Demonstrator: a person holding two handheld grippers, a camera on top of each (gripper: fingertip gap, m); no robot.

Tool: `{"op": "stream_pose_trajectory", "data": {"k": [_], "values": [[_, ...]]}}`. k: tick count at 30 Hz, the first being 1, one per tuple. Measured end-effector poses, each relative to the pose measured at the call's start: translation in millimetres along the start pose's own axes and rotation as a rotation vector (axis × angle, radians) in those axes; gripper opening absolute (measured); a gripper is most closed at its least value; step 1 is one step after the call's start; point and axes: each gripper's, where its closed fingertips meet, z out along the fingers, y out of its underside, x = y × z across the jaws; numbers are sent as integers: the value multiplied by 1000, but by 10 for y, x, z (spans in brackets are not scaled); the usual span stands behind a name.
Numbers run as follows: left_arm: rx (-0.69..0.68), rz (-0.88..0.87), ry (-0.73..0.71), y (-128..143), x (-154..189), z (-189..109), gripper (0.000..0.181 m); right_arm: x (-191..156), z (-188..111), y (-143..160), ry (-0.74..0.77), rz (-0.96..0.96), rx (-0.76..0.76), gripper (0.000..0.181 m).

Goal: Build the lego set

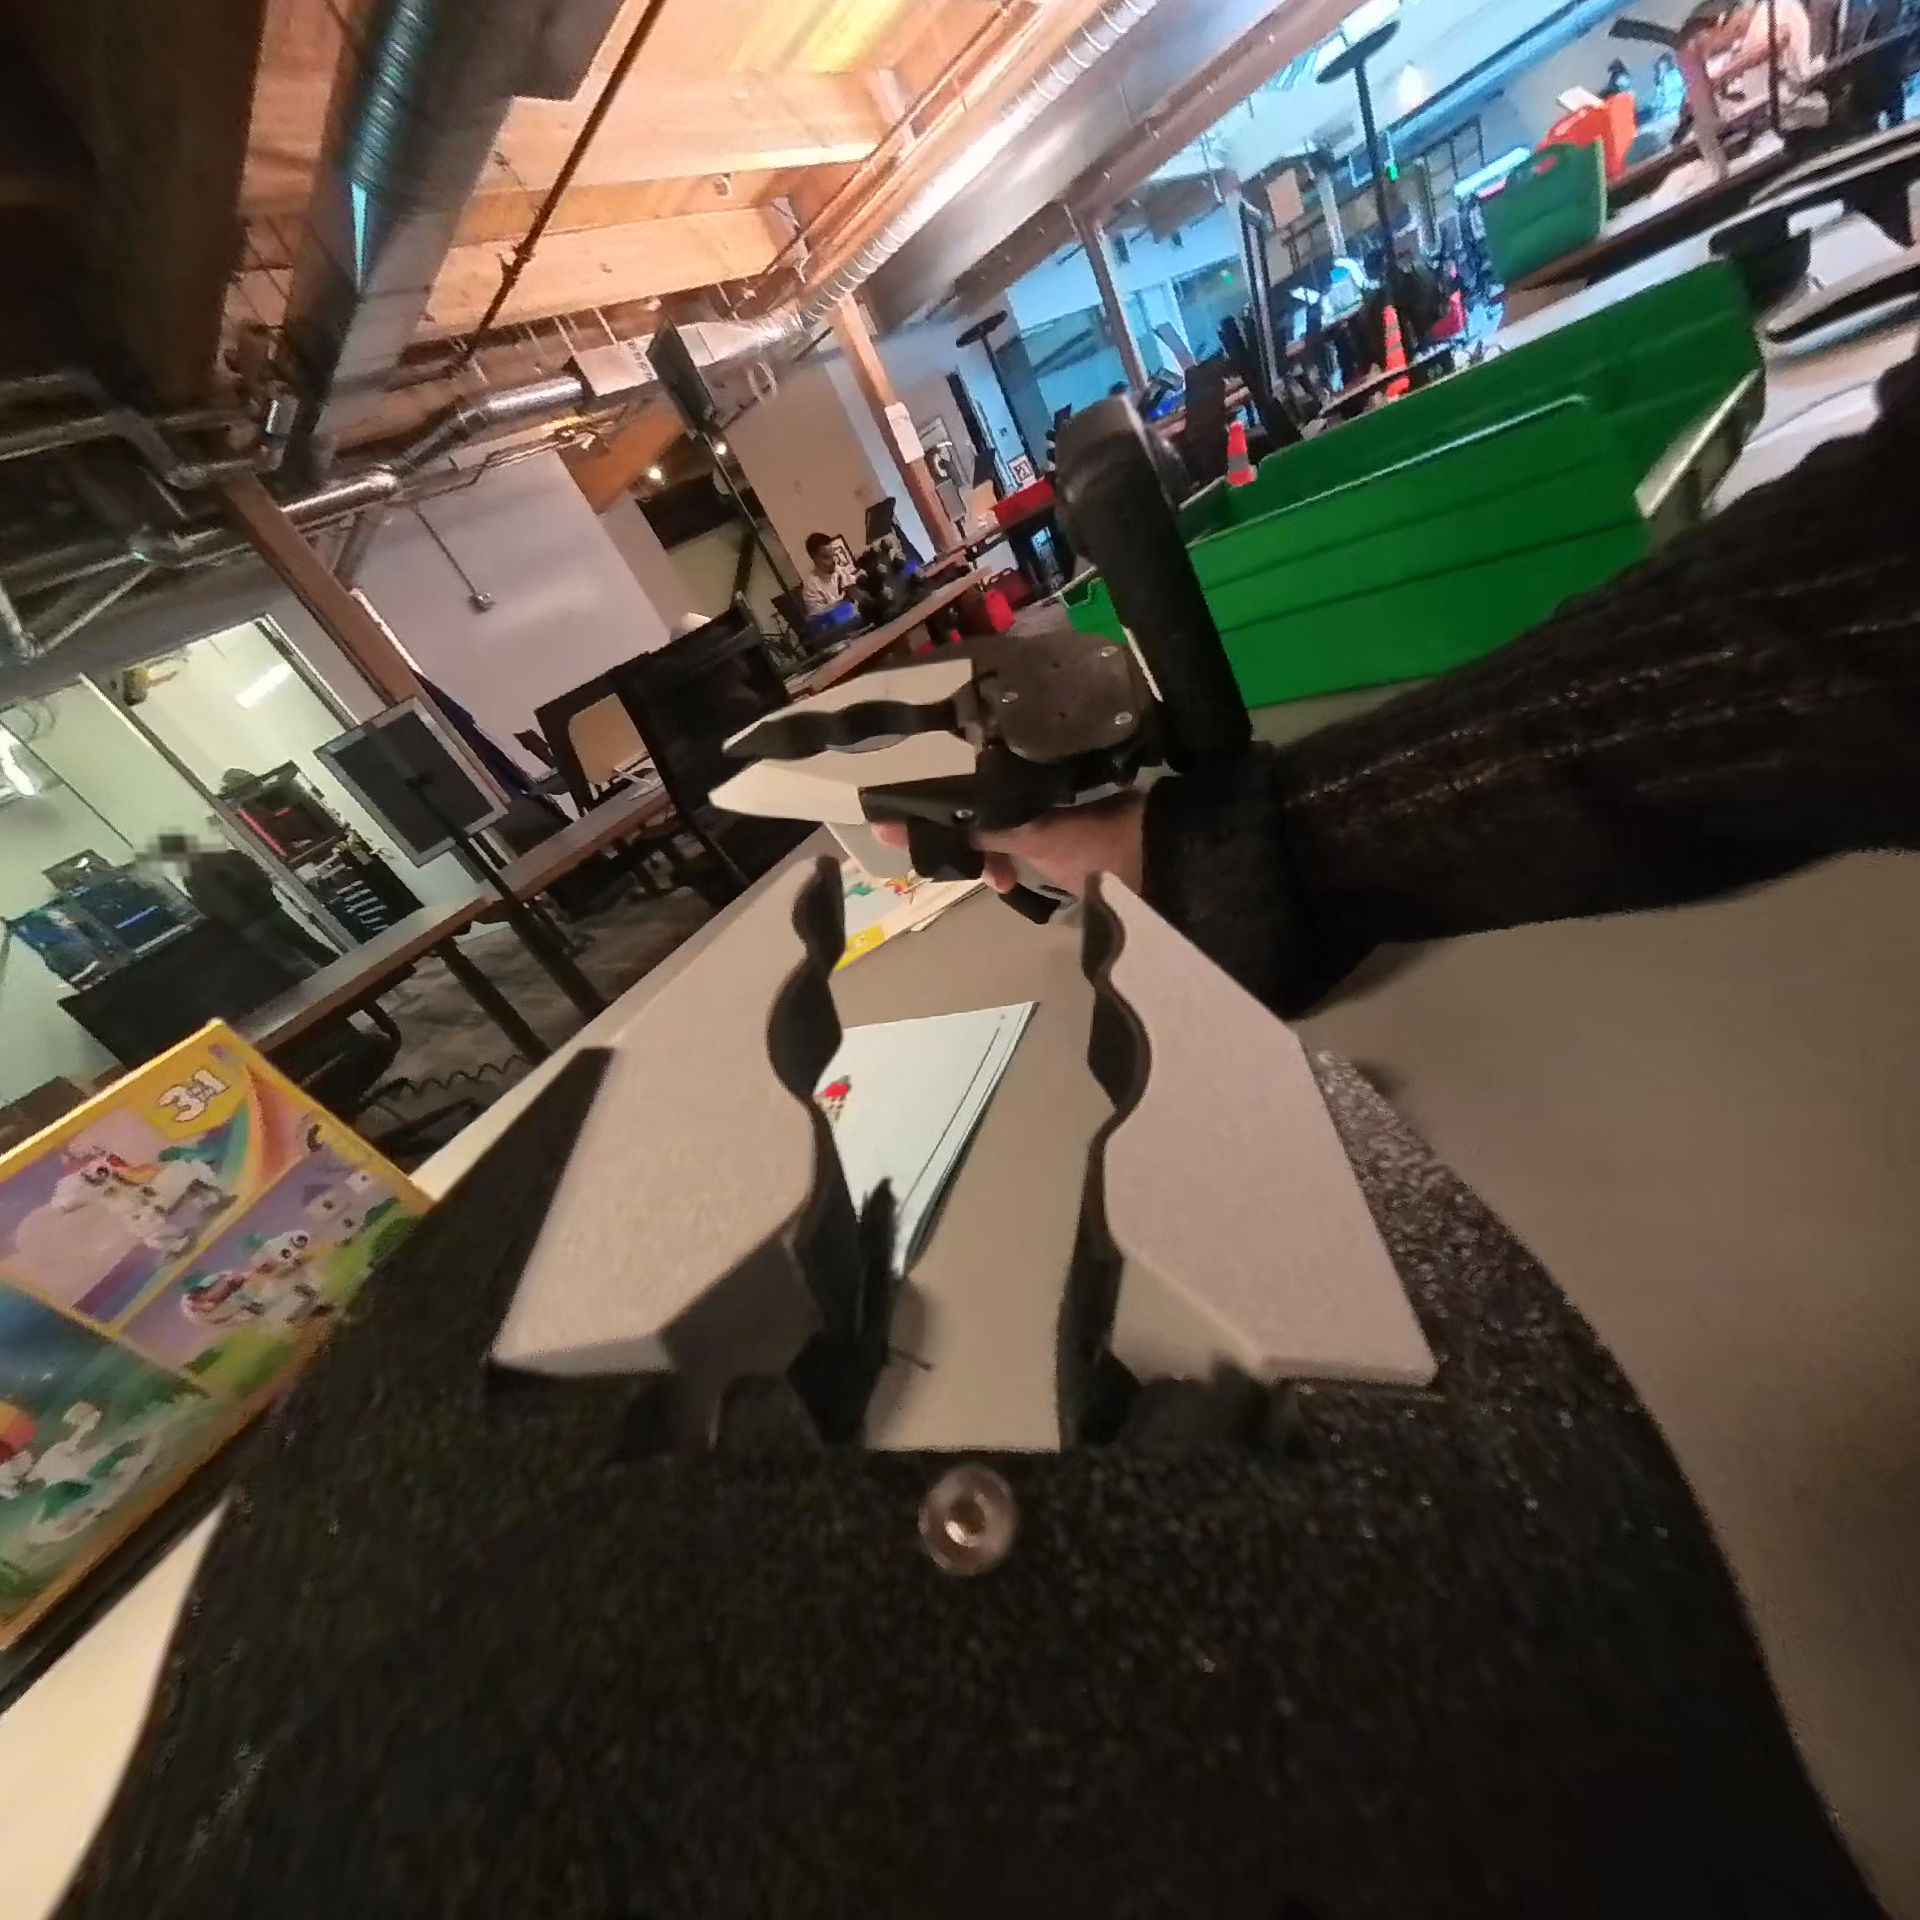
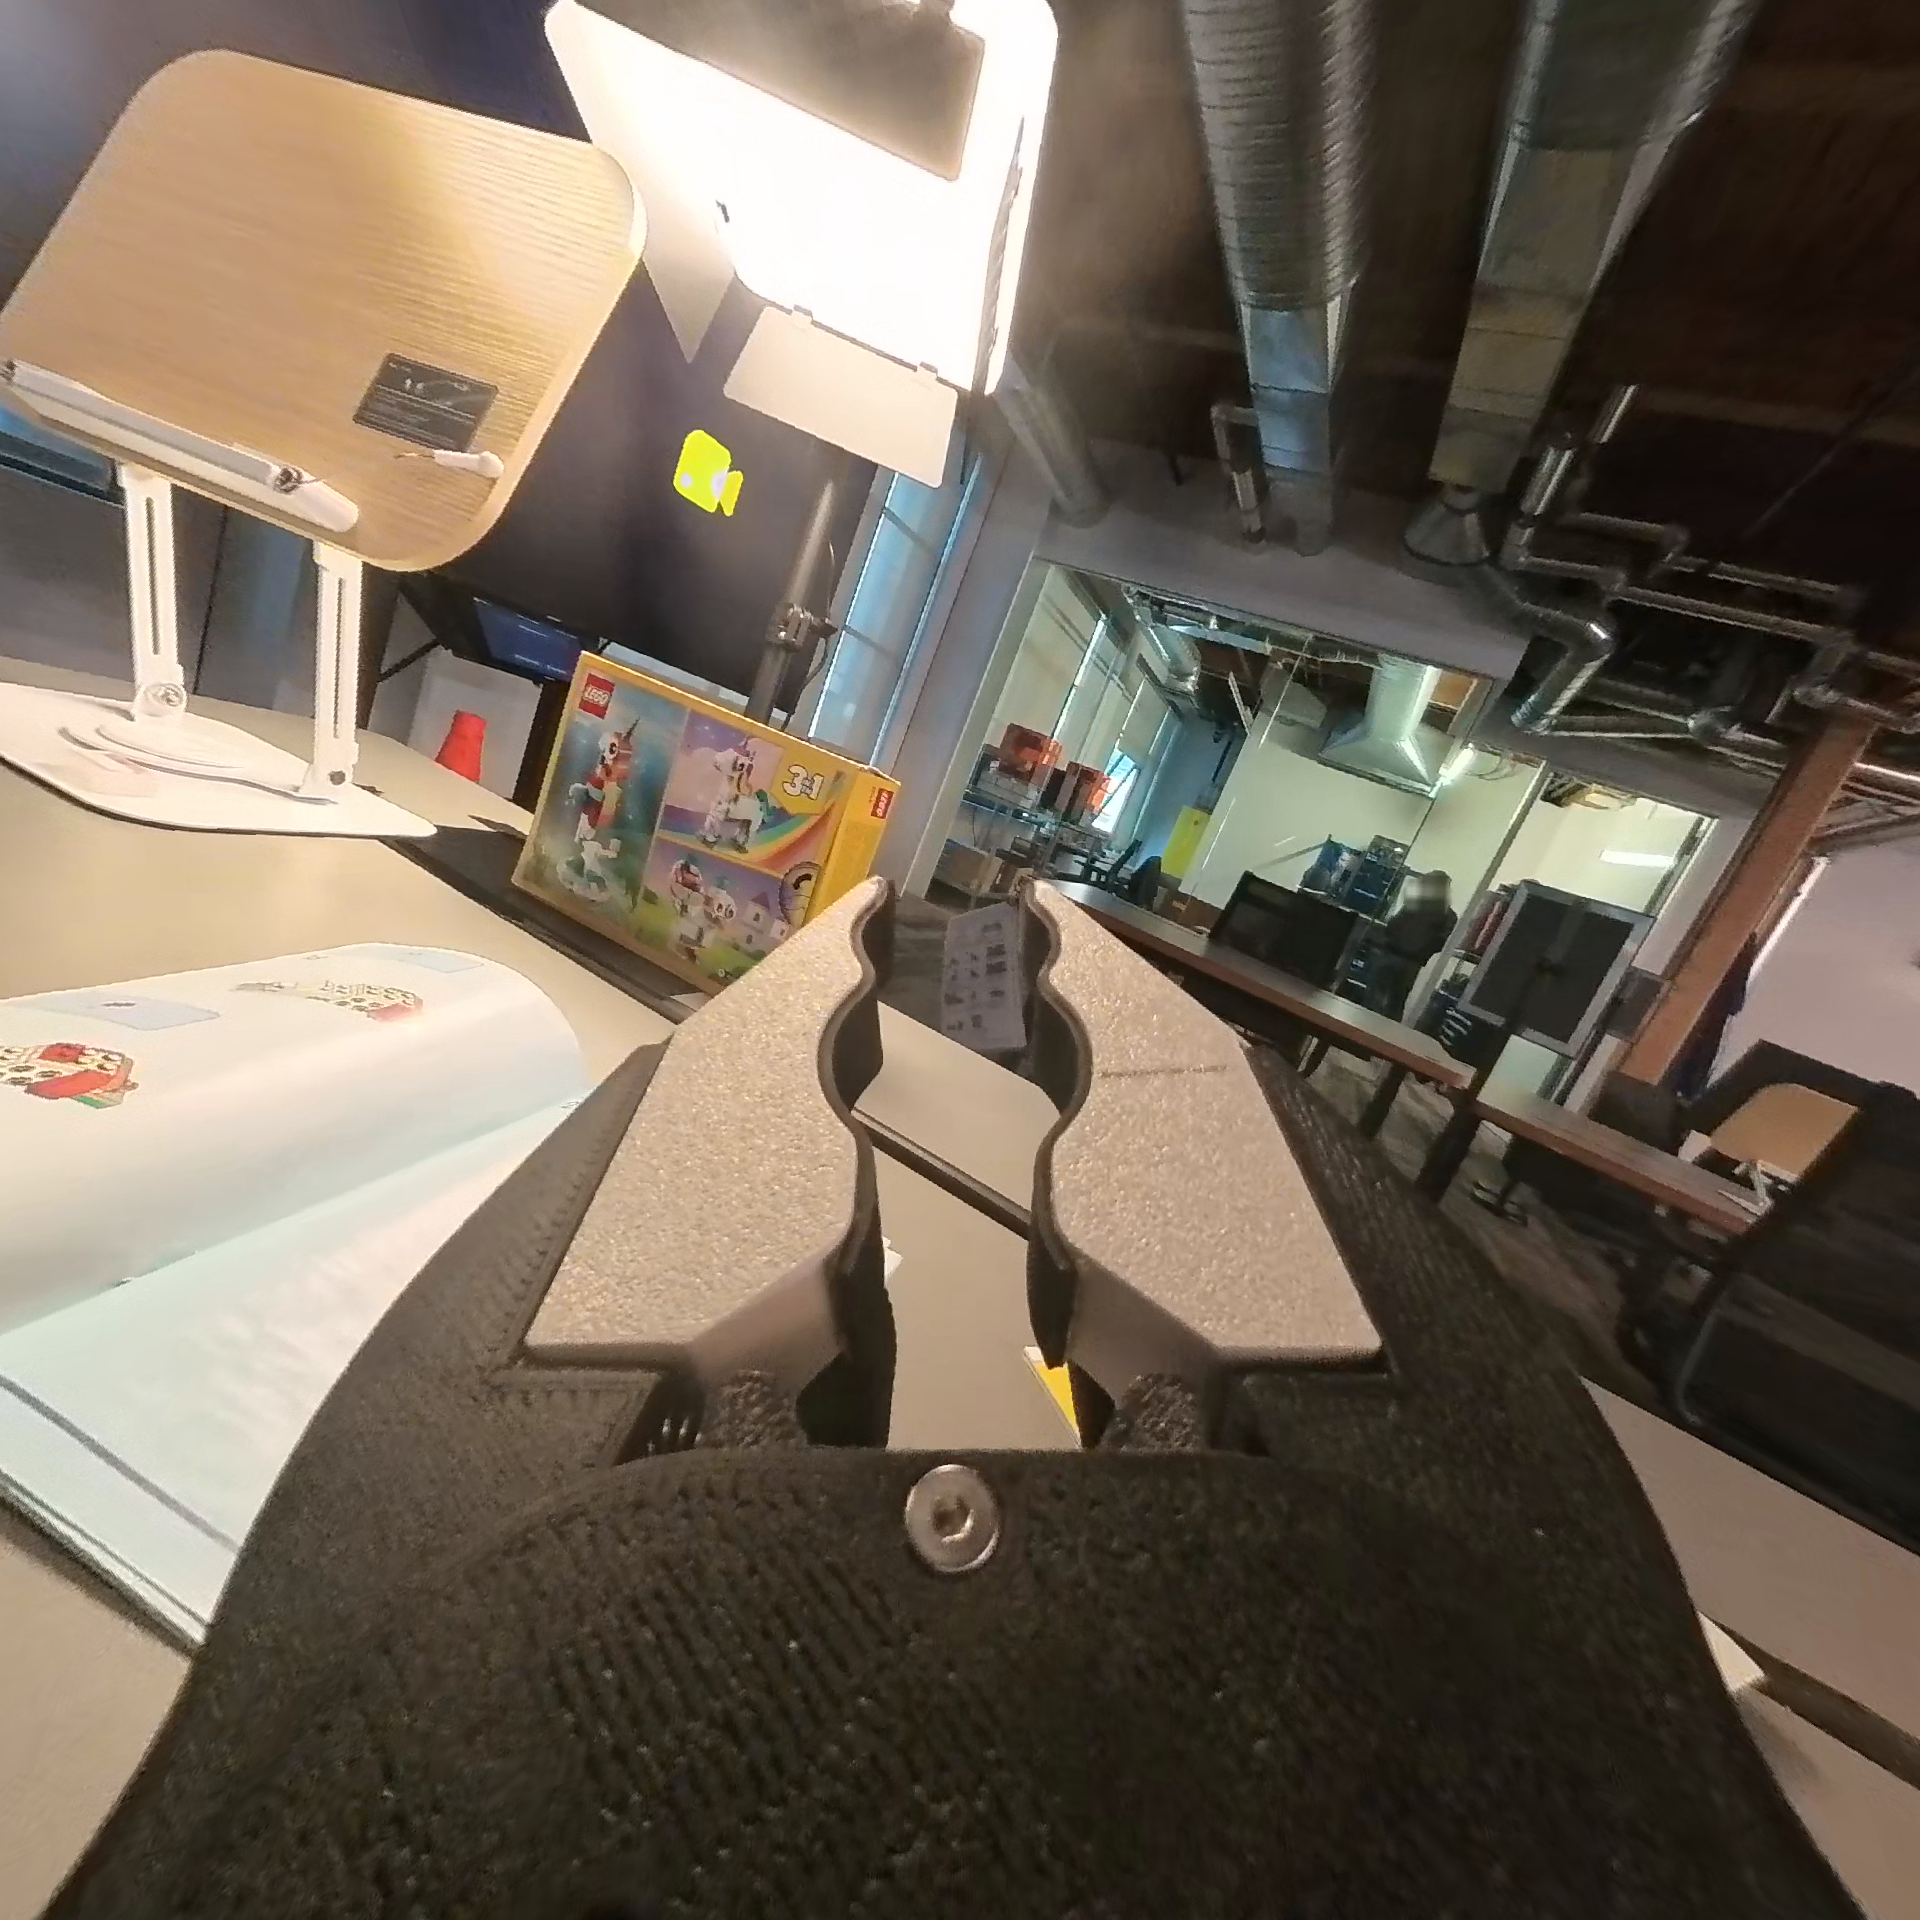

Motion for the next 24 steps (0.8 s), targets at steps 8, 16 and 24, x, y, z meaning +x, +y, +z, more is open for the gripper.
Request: {"op": "stream_pose_trajectory", "data": {"k": [8,16,24], "values": [[-275,92,-102,-514,-166,-508,40,64,-32,-16,29,16,5,21],[-510,-108,-612,-628,-1263,-2375,25,98,-23,23,50,9,-15,21],[-762,-236,-848,-248,-2000,-3773,28,165,8,131,99,-35,-75,21]]}}
